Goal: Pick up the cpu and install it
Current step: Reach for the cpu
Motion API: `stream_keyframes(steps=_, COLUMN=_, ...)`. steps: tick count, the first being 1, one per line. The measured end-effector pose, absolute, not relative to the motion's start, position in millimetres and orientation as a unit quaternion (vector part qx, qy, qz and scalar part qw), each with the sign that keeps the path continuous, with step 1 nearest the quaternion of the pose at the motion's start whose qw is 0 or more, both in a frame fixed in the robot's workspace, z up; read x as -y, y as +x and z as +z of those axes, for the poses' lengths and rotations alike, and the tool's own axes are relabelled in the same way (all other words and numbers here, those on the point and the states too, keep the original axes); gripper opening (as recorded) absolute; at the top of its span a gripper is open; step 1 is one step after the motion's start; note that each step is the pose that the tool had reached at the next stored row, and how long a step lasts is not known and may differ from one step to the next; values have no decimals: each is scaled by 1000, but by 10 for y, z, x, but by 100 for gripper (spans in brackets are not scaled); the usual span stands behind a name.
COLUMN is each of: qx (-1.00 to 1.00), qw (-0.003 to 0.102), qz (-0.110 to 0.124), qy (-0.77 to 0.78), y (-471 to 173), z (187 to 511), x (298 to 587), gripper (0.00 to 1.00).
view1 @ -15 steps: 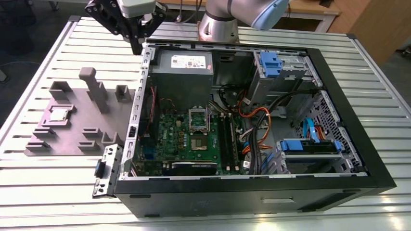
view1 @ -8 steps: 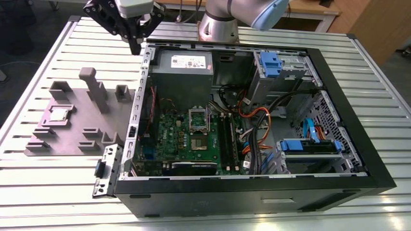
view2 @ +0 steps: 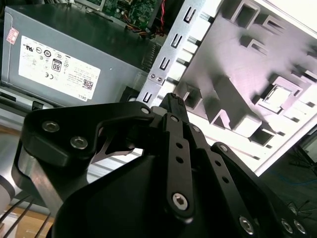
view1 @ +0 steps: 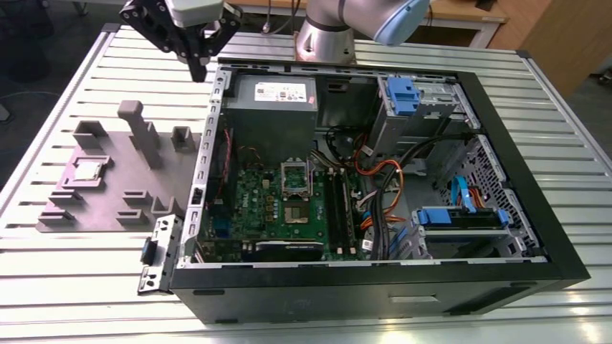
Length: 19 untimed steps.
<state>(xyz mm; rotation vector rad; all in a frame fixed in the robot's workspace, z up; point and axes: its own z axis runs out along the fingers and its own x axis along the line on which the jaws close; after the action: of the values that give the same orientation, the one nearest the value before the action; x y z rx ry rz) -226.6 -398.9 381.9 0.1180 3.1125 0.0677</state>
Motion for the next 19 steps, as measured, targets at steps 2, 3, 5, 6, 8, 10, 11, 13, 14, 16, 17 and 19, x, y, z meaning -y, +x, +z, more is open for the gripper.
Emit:
stream_keyframes(steps=2, qx=-999, qw=13, qz=22, qy=38, y=-2278, z=3818, x=3989, gripper=11)
stream_keyframes(steps=3, qx=-999, qw=13, qz=22, qy=38, y=-2284, z=3817, x=3989, gripper=11)
stream_keyframes(steps=5, qx=-999, qw=13, qz=22, qy=38, y=-2294, z=3816, x=3989, gripper=11)
stream_keyframes(steps=6, qx=-999, qw=13, qz=22, qy=38, y=-2299, z=3816, x=3989, gripper=11)
stream_keyframes(steps=8, qx=-999, qw=13, qz=22, qy=38, y=-2311, z=3816, x=3989, gripper=11)
stream_keyframes(steps=10, qx=-999, qw=13, qz=22, qy=38, y=-2321, z=3814, x=3989, gripper=11)
stream_keyframes(steps=11, qx=-999, qw=13, qz=22, qy=38, y=-2327, z=3814, x=3989, gripper=11)
stream_keyframes(steps=13, qx=-999, qw=13, qz=22, qy=38, y=-2338, z=3813, x=3989, gripper=11)
stream_keyframes(steps=14, qx=-999, qw=13, qz=22, qy=38, y=-2344, z=3812, x=3989, gripper=11)
stream_keyframes(steps=16, qx=-999, qw=13, qz=22, qy=38, y=-2355, z=3811, x=3989, gripper=11)
stream_keyframes(steps=17, qx=-999, qw=13, qz=22, qy=38, y=-2360, z=3810, x=3989, gripper=11)
stream_keyframes(steps=19, qx=-999, qw=13, qz=22, qy=38, y=-2369, z=3809, x=3989, gripper=11)
